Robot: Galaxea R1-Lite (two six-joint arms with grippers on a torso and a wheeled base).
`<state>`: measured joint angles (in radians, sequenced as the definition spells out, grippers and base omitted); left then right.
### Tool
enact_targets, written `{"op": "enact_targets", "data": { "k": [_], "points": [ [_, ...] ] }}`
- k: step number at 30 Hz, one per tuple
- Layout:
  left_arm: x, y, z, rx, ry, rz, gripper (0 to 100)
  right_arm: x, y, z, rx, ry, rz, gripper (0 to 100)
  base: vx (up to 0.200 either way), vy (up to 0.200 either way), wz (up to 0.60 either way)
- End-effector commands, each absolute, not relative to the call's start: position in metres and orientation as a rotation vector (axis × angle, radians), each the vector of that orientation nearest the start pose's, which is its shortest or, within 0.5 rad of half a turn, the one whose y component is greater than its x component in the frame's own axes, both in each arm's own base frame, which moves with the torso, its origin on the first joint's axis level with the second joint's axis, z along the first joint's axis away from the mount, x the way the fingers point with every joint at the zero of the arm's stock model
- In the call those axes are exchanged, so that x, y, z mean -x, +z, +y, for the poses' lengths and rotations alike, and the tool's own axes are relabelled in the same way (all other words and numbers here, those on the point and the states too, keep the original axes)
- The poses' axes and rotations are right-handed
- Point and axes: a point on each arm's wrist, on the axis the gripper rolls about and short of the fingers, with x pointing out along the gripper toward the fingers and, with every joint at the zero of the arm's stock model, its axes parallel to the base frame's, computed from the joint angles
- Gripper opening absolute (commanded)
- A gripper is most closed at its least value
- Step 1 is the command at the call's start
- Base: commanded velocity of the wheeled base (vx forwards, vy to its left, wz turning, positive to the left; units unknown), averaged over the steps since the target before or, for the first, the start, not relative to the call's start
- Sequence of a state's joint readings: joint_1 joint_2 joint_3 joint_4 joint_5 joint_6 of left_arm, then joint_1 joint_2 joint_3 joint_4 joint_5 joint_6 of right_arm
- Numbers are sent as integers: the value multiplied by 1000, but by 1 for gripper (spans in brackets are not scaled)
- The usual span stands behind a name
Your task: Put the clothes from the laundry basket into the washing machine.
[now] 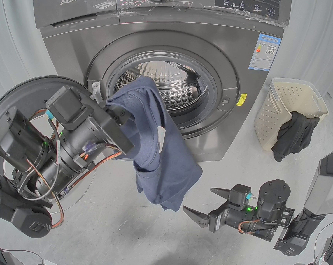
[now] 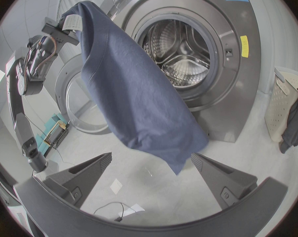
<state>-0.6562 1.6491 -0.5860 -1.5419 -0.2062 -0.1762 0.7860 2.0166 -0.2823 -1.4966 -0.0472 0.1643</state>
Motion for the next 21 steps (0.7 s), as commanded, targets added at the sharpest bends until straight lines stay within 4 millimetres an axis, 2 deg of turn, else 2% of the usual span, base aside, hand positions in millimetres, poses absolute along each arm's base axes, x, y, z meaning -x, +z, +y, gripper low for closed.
{"op": "enact_targets", "data": {
  "k": [1, 14, 16, 18, 21],
  "points": [
    [-196, 239, -165, 285, -918, -432, 0, -207, 78, 209, -94, 737, 182, 100, 0, 0, 0],
    [-191, 238, -167, 313, -947, -414, 0, -219, 101, 248, -118, 860, 42, 100, 0, 0, 0],
    [-190, 238, -167, 314, -948, -413, 0, -222, 100, 250, -118, 852, 42, 100, 0, 0, 0],
    [-188, 237, -170, 317, -960, -410, 0, -235, 91, 255, -106, 821, 48, 100, 0, 0, 0],
    [-187, 239, -171, 321, -967, -418, 0, -246, 89, 257, -109, 777, 34, 100, 0, 0, 0]
  ]
}}
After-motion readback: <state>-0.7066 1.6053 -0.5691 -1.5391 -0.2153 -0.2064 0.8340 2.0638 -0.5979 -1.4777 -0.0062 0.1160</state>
